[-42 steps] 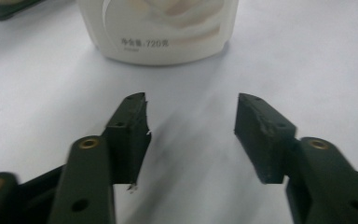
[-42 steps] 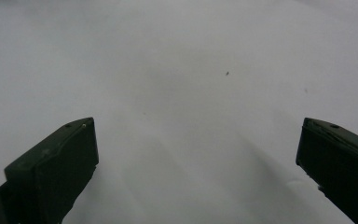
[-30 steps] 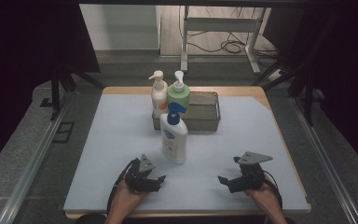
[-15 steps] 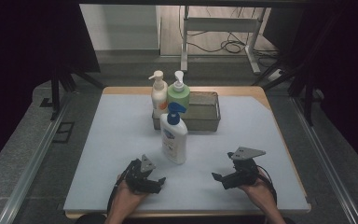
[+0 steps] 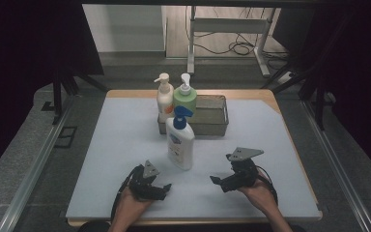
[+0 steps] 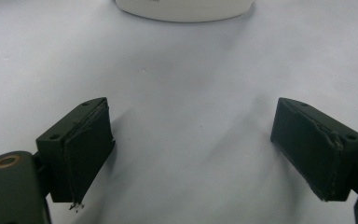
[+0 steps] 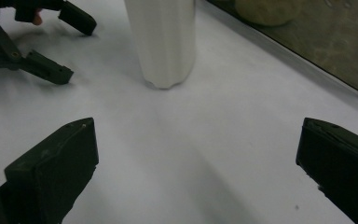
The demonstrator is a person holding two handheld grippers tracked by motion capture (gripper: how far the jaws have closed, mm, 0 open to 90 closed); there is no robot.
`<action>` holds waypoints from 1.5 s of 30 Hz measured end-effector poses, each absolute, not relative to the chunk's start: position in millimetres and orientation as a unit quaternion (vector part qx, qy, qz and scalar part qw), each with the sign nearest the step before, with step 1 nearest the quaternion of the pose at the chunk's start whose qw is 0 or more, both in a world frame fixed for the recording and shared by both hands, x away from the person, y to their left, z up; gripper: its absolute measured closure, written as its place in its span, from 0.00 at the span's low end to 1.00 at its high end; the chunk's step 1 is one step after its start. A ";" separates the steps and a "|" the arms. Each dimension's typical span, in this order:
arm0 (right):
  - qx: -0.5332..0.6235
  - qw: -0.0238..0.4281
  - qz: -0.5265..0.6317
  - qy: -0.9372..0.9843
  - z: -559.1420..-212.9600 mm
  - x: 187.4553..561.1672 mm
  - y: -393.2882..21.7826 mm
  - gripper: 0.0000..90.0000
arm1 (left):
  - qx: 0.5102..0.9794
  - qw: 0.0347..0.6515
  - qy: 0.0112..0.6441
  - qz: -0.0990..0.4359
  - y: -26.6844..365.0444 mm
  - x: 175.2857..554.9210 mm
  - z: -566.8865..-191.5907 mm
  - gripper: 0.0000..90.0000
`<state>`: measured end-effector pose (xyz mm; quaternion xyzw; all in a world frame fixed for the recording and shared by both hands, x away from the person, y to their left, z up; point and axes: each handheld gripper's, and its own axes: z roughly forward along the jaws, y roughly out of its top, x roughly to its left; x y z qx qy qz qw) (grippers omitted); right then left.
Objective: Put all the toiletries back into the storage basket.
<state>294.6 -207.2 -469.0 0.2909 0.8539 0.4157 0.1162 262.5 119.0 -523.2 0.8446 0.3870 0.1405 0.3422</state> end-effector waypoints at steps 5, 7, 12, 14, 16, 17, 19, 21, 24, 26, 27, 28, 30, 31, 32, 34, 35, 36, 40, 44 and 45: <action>0.282 0.119 0.416 0.856 -466.5 299.6 -196.1 0.00 | 0.846 0.341 0.386 0.141 119.4 262.4 -523.2 0.14; 0.283 0.120 0.417 0.855 -465.1 301.3 -193.4 0.00 | 0.845 0.341 0.386 0.141 119.3 262.4 -523.3 0.14; 0.281 0.122 0.420 0.854 -460.5 306.4 -186.3 0.00 | 0.845 0.343 0.386 0.142 119.3 262.6 -523.5 0.14; 0.280 0.122 0.421 0.854 -458.8 307.9 -184.1 0.00 | 0.845 0.343 0.386 0.142 119.3 262.5 -523.5 0.14; 0.279 0.121 0.423 0.854 -457.1 309.4 -181.3 0.00 | 0.845 0.342 0.386 0.142 119.3 262.5 -523.5 0.14; 0.278 0.121 0.423 0.854 -456.3 310.2 -179.7 0.00 | 0.845 0.343 0.386 0.142 119.3 262.5 -523.5 0.14; 0.277 0.120 0.423 0.854 -454.7 311.9 -176.0 0.00 | 0.845 0.343 0.386 0.142 119.2 262.5 -523.5 0.14; 0.274 0.122 0.424 0.855 -453.7 313.4 -173.0 0.00 | 0.845 0.342 0.386 0.142 119.2 262.5 -523.5 0.14; 0.275 0.119 0.424 0.855 -451.5 315.8 -168.0 0.00 | 0.844 0.344 0.387 0.142 119.0 262.4 -523.7 0.14; 0.278 0.118 0.427 0.853 -450.3 318.1 -165.0 0.00 | 0.844 0.343 0.387 0.142 119.1 262.4 -523.6 0.14; 0.279 0.116 0.428 0.852 -449.6 319.0 -163.6 0.00 | 0.845 0.343 0.386 0.142 119.2 262.4 -523.5 0.14; 0.279 0.115 0.429 0.851 -448.8 319.8 -162.0 0.00 | 0.845 0.343 0.386 0.141 119.1 262.4 -523.6 0.14; 0.278 0.116 0.429 0.852 -447.4 321.5 -158.5 0.00 | 0.844 0.344 0.387 0.141 118.9 262.3 -523.7 0.14; 0.277 0.117 0.428 0.852 -446.5 322.1 -156.7 0.00 | 0.846 0.341 0.385 0.141 119.4 262.5 -523.4 0.14; 0.277 0.118 0.428 0.852 -445.3 323.0 -154.2 0.00 | 0.847 0.340 0.384 0.142 119.5 262.5 -523.3 0.14; 0.275 0.120 0.430 0.851 -443.4 324.4 -151.1 0.00 | 0.845 0.342 0.385 0.142 119.2 262.4 -523.5 0.14; 0.276 0.121 0.431 0.851 -442.2 325.1 -149.4 0.00 | 0.845 0.342 0.386 0.142 119.1 262.4 -523.6 0.14; 0.276 0.121 0.432 0.850 -441.2 326.0 -147.7 0.01 | 0.845 0.342 0.386 0.142 119.1 262.3 -523.6 0.14; 0.277 0.124 0.431 0.850 -437.6 329.0 -140.9 0.04 | 0.844 0.342 0.387 0.143 119.0 262.3 -523.6 0.14; 0.278 0.124 0.431 0.849 -435.1 331.4 -135.6 0.05 | 0.845 0.343 0.386 0.142 119.0 262.3 -523.6 0.14; 0.277 0.124 0.430 0.850 -434.5 332.1 -134.0 0.05 | 0.844 0.342 0.387 0.143 119.0 262.3 -523.6 0.14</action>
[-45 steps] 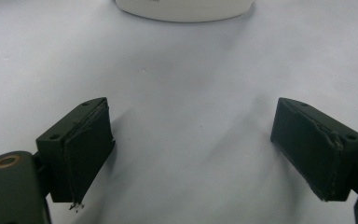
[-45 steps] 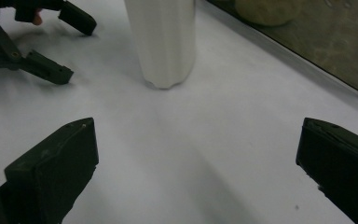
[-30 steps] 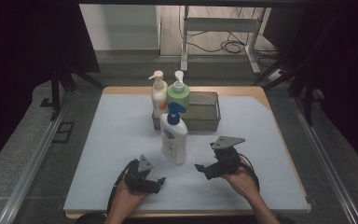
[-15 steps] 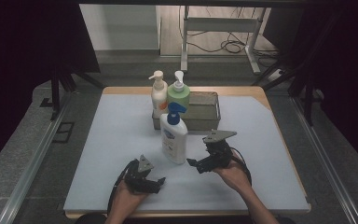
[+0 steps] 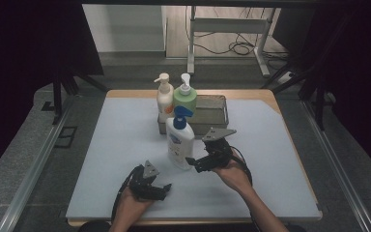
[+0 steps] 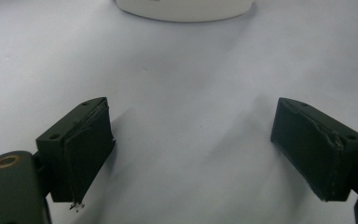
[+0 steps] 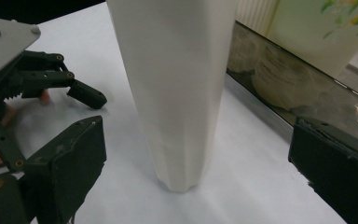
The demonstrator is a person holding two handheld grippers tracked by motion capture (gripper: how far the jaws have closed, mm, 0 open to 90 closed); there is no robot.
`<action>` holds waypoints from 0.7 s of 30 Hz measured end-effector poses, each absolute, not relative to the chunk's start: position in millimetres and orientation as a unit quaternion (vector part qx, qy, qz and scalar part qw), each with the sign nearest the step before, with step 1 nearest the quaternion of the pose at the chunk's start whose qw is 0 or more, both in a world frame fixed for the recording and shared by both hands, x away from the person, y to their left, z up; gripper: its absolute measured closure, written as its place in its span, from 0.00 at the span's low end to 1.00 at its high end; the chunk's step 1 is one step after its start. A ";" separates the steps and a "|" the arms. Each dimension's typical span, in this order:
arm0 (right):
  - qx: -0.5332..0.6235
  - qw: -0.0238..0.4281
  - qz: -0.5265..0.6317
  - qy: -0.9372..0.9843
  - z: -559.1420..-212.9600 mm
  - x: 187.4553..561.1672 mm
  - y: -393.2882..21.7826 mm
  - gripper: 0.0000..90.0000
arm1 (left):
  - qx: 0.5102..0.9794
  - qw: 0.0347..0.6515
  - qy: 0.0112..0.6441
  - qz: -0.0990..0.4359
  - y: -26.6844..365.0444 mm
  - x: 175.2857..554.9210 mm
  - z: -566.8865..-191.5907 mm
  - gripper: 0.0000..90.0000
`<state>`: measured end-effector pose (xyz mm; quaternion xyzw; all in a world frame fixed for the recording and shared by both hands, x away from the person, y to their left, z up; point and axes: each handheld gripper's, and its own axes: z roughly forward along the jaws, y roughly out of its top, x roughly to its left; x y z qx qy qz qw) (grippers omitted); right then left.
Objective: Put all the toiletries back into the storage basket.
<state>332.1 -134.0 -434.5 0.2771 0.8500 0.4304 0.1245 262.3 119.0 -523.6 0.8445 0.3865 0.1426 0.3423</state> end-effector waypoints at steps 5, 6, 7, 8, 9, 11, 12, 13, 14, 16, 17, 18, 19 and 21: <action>0.277 0.123 0.431 0.850 -431.3 335.2 -125.2 0.05 | 0.845 0.342 0.386 0.142 119.0 262.3 -523.6 0.14; 0.277 0.122 0.432 0.850 -430.3 335.8 -123.6 0.05 | 0.845 0.342 0.386 0.143 119.1 262.3 -523.6 0.14; 0.276 0.122 0.433 0.849 -429.5 336.6 -121.8 0.05 | 0.845 0.342 0.386 0.142 119.0 262.3 -523.6 0.14; 0.276 0.123 0.433 0.849 -428.6 337.4 -119.8 0.05 | 0.845 0.342 0.386 0.143 119.0 262.2 -523.6 0.14; 0.275 0.124 0.433 0.849 -427.8 338.1 -117.9 0.05 | 0.845 0.342 0.386 0.142 119.0 262.3 -523.6 0.14; 0.273 0.126 0.432 0.850 -426.3 339.4 -113.7 0.05 | 0.845 0.342 0.386 0.143 119.0 262.2 -523.6 0.14; 0.273 0.129 0.431 0.850 -425.4 340.1 -111.7 0.05 | 0.845 0.342 0.386 0.142 119.0 262.2 -523.6 0.14; 0.272 0.132 0.431 0.850 -424.7 340.8 -109.9 0.06 | 0.845 0.342 0.386 0.142 119.1 262.3 -523.6 0.14; 0.271 0.134 0.432 0.850 -424.1 341.7 -108.2 0.06 | 0.845 0.342 0.386 0.142 119.0 262.3 -523.6 0.14; 0.272 0.138 0.431 0.849 -423.0 343.5 -104.9 0.07 | 0.845 0.342 0.386 0.142 119.1 262.3 -523.6 0.14; 0.272 0.141 0.431 0.849 -422.6 344.6 -103.3 0.08 | 0.845 0.343 0.386 0.142 119.0 262.3 -523.8 0.14; 0.271 0.144 0.430 0.849 -422.2 345.9 -101.6 0.09 | 0.845 0.343 0.386 0.142 119.0 262.3 -523.8 0.14; 0.271 0.146 0.430 0.849 -421.6 346.9 -100.0 0.10 | 0.845 0.343 0.386 0.142 119.0 262.3 -523.8 0.14; 0.272 0.152 0.431 0.847 -420.5 348.4 -97.0 0.13 | 0.845 0.343 0.386 0.142 119.0 262.3 -523.7 0.14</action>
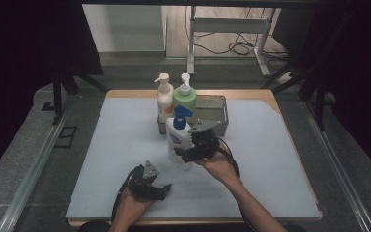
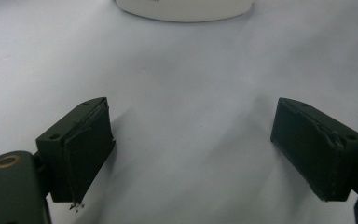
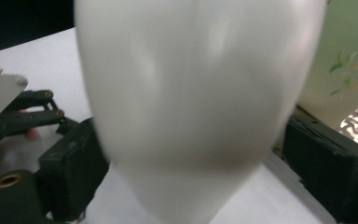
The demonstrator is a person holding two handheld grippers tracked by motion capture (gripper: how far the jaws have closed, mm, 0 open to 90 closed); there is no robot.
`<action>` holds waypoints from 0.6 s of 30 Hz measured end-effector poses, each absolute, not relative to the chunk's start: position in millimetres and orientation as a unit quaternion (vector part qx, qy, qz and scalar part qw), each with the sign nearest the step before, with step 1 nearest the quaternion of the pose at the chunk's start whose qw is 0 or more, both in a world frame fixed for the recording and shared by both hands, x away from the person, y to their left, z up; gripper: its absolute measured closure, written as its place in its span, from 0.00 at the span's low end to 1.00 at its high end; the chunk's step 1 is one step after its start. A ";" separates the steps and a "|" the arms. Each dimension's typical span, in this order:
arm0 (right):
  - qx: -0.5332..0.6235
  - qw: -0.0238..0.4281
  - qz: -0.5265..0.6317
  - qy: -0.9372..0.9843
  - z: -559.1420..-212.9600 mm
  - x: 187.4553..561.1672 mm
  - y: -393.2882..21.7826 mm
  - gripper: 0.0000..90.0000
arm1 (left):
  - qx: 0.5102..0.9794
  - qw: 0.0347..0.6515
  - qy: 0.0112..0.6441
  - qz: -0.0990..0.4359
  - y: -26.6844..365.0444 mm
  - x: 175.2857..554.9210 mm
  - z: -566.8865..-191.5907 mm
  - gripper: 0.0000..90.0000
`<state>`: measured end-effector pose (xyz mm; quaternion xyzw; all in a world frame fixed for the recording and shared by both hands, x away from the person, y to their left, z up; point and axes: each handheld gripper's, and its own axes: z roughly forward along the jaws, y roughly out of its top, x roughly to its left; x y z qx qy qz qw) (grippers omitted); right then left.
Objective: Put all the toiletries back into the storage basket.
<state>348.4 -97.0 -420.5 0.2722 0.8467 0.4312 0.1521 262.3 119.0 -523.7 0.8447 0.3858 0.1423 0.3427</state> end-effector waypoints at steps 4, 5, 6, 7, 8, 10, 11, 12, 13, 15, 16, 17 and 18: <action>0.272 0.157 0.431 0.846 -420.5 350.9 -92.5 0.15 | 0.845 0.342 0.386 0.143 119.0 262.3 -523.7 0.14; 0.273 0.158 0.429 0.846 -420.8 351.6 -91.0 0.15 | 0.845 0.343 0.386 0.142 119.0 262.3 -523.7 0.14; 0.272 0.160 0.428 0.847 -421.1 352.4 -89.7 0.15 | 0.845 0.342 0.386 0.143 119.0 262.3 -523.7 0.14; 0.273 0.161 0.427 0.847 -421.3 352.8 -88.4 0.15 | 0.845 0.343 0.386 0.142 119.0 262.3 -523.7 0.14; 0.273 0.162 0.427 0.847 -421.4 353.3 -87.2 0.15 | 0.845 0.343 0.386 0.142 119.0 262.3 -523.7 0.14; 0.272 0.164 0.427 0.847 -421.8 353.8 -84.6 0.16 | 0.845 0.343 0.386 0.142 119.0 262.3 -523.7 0.14; 0.271 0.165 0.427 0.847 -422.2 353.9 -83.1 0.17 | 0.845 0.343 0.386 0.142 119.0 262.3 -523.7 0.14; 0.272 0.166 0.427 0.846 -422.4 354.0 -81.9 0.17 | 0.845 0.343 0.386 0.142 119.0 262.3 -523.7 0.14; 0.272 0.167 0.428 0.846 -422.9 354.2 -80.8 0.18 | 0.845 0.343 0.386 0.142 119.0 262.3 -523.7 0.14; 0.272 0.168 0.429 0.844 -423.5 354.3 -79.7 0.20 | 0.845 0.343 0.386 0.142 119.0 262.3 -523.8 0.14; 0.273 0.169 0.430 0.844 -423.9 354.4 -79.2 0.21 | 0.845 0.343 0.386 0.142 119.0 262.3 -523.8 0.14; 0.273 0.170 0.430 0.843 -424.4 354.4 -79.0 0.23 | 0.845 0.343 0.386 0.142 119.0 262.3 -523.7 0.14; 0.274 0.170 0.432 0.842 -424.7 354.5 -78.9 0.24 | 0.844 0.343 0.386 0.142 119.0 262.3 -523.8 0.14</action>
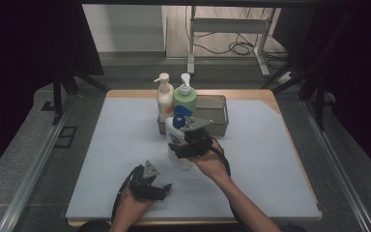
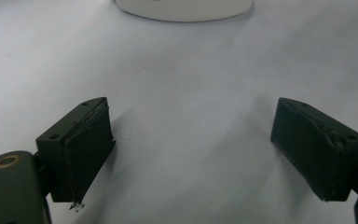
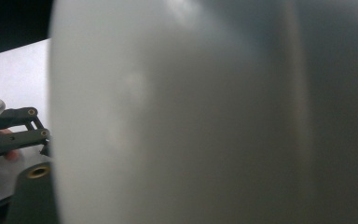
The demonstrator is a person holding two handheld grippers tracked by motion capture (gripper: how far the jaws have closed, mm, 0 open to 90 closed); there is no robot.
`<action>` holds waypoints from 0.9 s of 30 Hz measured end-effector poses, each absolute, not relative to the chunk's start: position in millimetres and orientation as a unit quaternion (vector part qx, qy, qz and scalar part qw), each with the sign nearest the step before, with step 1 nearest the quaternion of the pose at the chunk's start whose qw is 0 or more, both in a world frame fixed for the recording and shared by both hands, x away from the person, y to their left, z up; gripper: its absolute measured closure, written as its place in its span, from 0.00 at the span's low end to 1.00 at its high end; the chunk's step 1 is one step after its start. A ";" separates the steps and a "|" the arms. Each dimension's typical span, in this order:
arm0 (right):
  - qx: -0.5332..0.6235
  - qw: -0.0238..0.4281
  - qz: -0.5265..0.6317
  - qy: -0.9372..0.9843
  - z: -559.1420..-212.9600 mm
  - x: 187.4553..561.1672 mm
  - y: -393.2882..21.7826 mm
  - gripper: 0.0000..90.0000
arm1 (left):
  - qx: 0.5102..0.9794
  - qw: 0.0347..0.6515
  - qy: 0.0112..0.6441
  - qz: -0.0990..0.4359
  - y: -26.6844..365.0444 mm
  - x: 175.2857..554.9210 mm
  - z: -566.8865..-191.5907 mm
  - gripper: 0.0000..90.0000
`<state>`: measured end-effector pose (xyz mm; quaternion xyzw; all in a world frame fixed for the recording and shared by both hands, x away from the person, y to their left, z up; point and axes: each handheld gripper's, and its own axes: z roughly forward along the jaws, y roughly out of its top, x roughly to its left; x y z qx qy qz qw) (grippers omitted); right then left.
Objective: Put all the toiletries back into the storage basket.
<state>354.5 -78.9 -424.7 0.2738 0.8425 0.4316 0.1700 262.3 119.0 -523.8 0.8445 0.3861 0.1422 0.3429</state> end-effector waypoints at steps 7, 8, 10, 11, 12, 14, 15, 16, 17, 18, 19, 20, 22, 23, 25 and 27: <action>0.270 0.169 0.431 0.844 -423.4 351.4 -78.1 0.40 | 0.844 0.343 0.386 0.142 119.0 262.3 -523.8 0.14; 0.270 0.169 0.431 0.844 -423.4 351.2 -78.1 0.40 | 0.844 0.343 0.386 0.142 119.0 262.3 -523.8 0.14; 0.272 0.167 0.433 0.843 -423.5 351.5 -78.8 0.40 | 0.844 0.343 0.386 0.142 118.9 262.3 -523.8 0.14; 0.273 0.165 0.434 0.843 -423.4 351.7 -79.4 0.41 | 0.844 0.343 0.386 0.143 119.0 262.2 -523.7 0.14; 0.272 0.164 0.434 0.843 -423.3 351.7 -79.8 0.41 | 0.844 0.342 0.386 0.143 119.0 262.3 -523.7 0.14; 0.271 0.163 0.433 0.844 -422.8 351.4 -80.3 0.41 | 0.844 0.343 0.387 0.143 119.0 262.2 -523.7 0.14; 0.271 0.162 0.432 0.845 -422.4 351.3 -80.5 0.41 | 0.844 0.343 0.386 0.143 119.0 262.3 -523.7 0.14; 0.269 0.162 0.430 0.846 -421.8 351.2 -80.7 0.41 | 0.844 0.343 0.387 0.143 119.0 262.2 -523.7 0.14; 0.267 0.162 0.428 0.848 -421.0 351.1 -80.9 0.41 | 0.844 0.343 0.386 0.143 119.0 262.3 -523.7 0.14; 0.264 0.162 0.427 0.850 -420.1 350.9 -81.1 0.41 | 0.844 0.342 0.386 0.143 119.0 262.3 -523.7 0.14; 0.262 0.164 0.426 0.850 -418.4 350.3 -81.8 0.41 | 0.844 0.342 0.386 0.143 119.0 262.3 -523.7 0.14; 0.261 0.164 0.426 0.851 -417.2 349.9 -82.3 0.41 | 0.844 0.342 0.386 0.143 119.0 262.3 -523.7 0.14; 0.259 0.163 0.428 0.850 -412.8 349.1 -85.0 0.41 | 0.844 0.343 0.386 0.143 118.9 262.3 -523.8 0.14; 0.258 0.164 0.429 0.850 -411.3 349.1 -86.2 0.41 | 0.844 0.343 0.386 0.143 118.9 262.2 -523.8 0.14; 0.260 0.162 0.430 0.849 -406.9 348.8 -89.5 0.41 | 0.844 0.343 0.387 0.143 118.9 262.2 -523.8 0.14; 0.259 0.164 0.430 0.849 -402.5 349.1 -93.3 0.41 | 0.844 0.343 0.387 0.143 118.9 262.2 -523.8 0.14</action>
